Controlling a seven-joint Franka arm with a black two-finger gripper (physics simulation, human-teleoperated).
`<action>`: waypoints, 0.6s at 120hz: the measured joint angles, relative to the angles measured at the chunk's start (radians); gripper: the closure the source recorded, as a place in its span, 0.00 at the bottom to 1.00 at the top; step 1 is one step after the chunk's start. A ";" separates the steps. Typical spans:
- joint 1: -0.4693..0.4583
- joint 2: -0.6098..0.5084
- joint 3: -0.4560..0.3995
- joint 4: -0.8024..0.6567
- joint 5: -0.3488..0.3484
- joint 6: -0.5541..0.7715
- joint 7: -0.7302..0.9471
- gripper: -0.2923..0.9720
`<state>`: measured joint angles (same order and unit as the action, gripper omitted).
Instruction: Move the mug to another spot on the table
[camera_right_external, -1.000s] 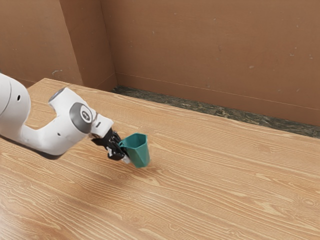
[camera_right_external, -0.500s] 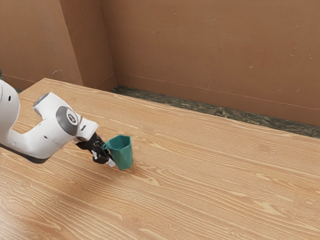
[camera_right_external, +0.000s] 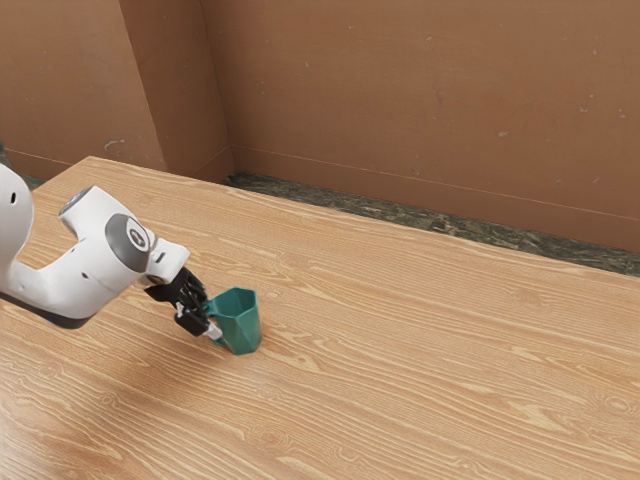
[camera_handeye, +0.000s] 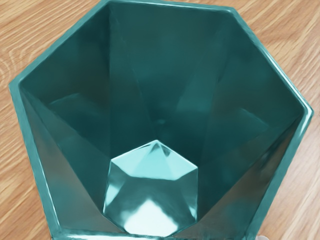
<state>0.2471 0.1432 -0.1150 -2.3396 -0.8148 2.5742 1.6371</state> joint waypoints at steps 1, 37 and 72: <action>0.000 0.000 0.000 0.000 0.000 0.000 0.000 0.42; 0.000 -0.014 0.000 -0.015 0.000 -0.010 0.003 0.28; -0.003 -0.087 0.017 -0.048 0.000 -0.029 0.003 0.24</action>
<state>0.2444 0.0558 -0.0984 -2.3879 -0.8145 2.5449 1.6405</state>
